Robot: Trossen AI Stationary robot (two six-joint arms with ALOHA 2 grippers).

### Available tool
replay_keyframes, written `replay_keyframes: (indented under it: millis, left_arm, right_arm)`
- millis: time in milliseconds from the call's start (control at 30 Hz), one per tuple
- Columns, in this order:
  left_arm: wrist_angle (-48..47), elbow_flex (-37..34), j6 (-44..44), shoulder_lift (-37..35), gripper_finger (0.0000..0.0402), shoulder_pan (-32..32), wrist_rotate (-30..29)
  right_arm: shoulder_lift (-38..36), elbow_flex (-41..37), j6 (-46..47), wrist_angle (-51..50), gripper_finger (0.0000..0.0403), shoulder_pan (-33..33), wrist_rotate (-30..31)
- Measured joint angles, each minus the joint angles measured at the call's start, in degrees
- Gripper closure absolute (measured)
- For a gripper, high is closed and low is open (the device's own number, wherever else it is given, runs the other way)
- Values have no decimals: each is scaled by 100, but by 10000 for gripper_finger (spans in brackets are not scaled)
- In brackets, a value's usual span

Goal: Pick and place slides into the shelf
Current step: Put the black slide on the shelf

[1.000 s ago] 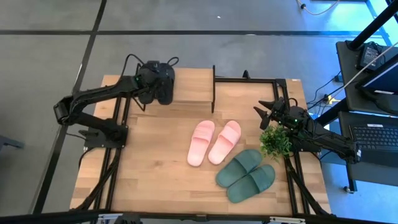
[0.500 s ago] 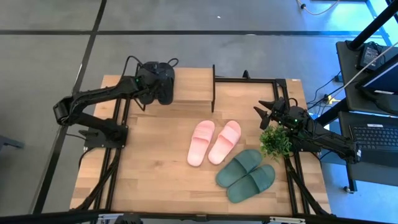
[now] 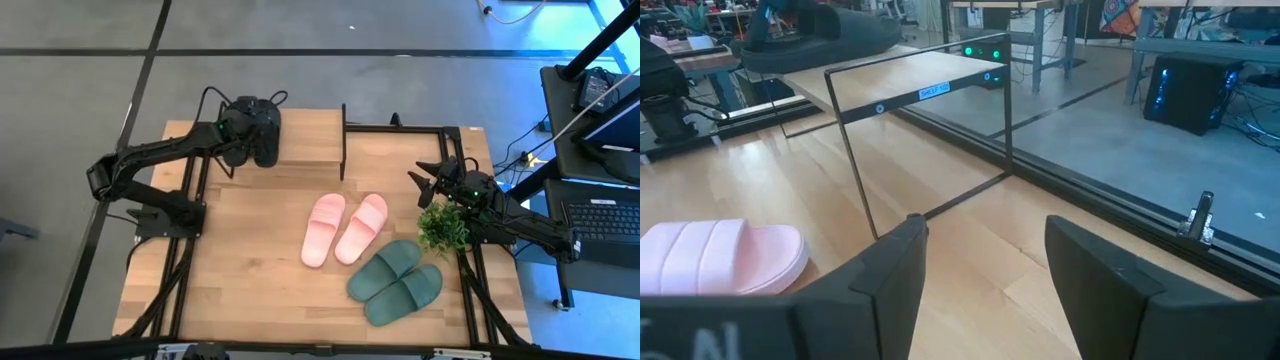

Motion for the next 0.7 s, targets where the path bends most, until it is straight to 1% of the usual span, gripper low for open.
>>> replay_keyframes:
  millis: [133,400,533,700]
  left_arm:
    - [-9,2,-147,0,302,-1,9]
    - [-4,11,-149,-4,236,-83,-2]
    - [-2,11,-146,-4,216,-192,-382]
    - [-8,12,-293,-37,212,-448,-898]
  right_arm:
    - [-1,0,-7,-2,197,-1,0]
    - [-2,0,-15,-4,197,-2,0]
    - [-2,0,-26,-4,197,-2,0]
    - [-2,0,-35,-7,197,-2,0]
